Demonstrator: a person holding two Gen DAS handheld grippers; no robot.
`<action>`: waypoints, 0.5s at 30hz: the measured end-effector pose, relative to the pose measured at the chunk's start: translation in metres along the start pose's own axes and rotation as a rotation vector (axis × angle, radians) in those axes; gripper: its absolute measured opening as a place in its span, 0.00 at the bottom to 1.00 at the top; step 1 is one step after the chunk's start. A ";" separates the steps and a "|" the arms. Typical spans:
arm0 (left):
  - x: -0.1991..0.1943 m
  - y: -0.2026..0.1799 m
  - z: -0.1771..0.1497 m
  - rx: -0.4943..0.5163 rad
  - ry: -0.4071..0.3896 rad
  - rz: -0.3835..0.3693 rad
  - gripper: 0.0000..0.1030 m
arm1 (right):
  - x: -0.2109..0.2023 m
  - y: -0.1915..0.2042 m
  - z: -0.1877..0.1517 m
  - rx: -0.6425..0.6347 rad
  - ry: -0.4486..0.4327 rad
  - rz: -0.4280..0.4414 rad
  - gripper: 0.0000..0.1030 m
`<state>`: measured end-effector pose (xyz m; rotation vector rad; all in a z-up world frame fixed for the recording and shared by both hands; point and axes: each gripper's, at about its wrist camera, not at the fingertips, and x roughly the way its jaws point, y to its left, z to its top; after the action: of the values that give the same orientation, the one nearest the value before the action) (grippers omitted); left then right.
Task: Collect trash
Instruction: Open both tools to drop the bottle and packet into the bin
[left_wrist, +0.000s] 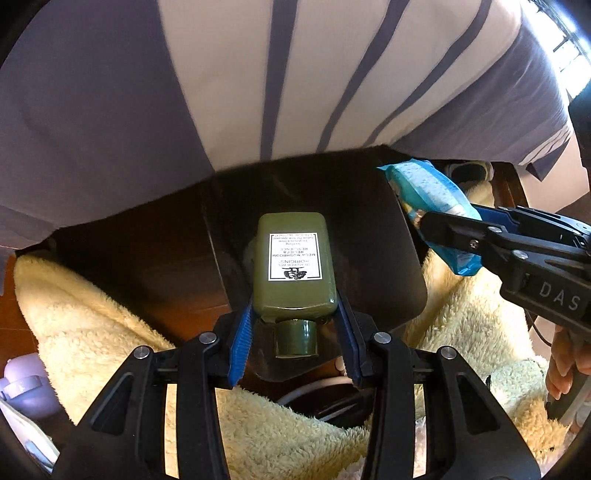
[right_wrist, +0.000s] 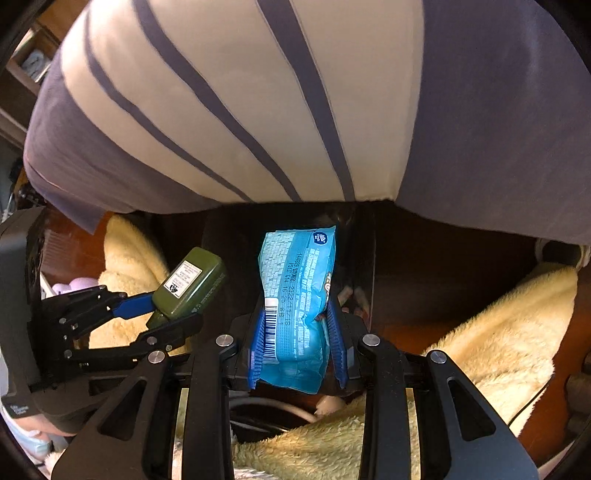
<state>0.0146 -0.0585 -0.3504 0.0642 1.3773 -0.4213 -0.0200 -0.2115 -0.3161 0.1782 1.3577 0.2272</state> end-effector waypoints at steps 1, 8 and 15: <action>0.002 -0.001 0.001 0.000 0.004 0.000 0.38 | 0.002 0.000 0.002 0.004 0.006 -0.002 0.30; 0.009 -0.001 0.005 -0.004 0.026 -0.008 0.39 | 0.008 -0.003 0.010 0.025 0.012 -0.006 0.35; 0.001 0.006 0.006 -0.023 0.011 -0.013 0.49 | -0.001 -0.010 0.012 0.048 -0.016 -0.028 0.51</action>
<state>0.0223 -0.0553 -0.3513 0.0390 1.3938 -0.4168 -0.0081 -0.2215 -0.3152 0.2008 1.3496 0.1691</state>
